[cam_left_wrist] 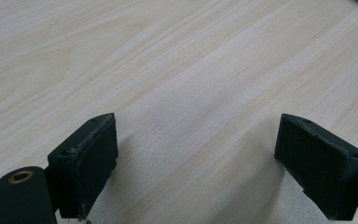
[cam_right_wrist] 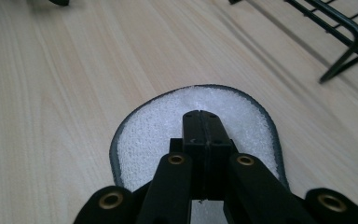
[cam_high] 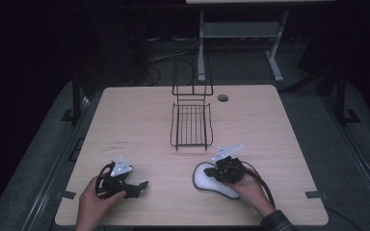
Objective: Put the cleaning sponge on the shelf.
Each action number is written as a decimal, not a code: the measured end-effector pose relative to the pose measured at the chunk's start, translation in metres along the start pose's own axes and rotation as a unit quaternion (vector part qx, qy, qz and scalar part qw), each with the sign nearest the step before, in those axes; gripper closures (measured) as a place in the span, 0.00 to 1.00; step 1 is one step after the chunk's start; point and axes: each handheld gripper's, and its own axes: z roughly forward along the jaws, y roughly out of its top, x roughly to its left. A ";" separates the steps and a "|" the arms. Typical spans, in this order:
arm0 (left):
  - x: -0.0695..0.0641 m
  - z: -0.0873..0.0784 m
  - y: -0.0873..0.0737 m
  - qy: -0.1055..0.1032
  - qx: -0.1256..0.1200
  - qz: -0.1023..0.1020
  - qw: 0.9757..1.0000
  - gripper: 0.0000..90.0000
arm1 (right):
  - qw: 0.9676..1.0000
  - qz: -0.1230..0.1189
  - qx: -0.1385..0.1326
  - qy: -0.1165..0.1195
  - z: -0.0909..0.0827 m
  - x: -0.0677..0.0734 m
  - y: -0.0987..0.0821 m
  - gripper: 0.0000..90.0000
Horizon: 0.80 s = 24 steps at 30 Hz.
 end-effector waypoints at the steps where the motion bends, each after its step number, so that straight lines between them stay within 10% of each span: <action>1: 0.000 0.000 0.000 0.000 0.000 0.000 1.000 0.14 | 1.000 0.001 0.000 -0.003 -0.001 -0.002 -0.001 1.00; 24: 0.000 0.000 0.000 0.000 0.000 0.000 1.000 0.14 | 0.997 0.048 0.001 -0.056 -0.026 -0.039 -0.020 1.00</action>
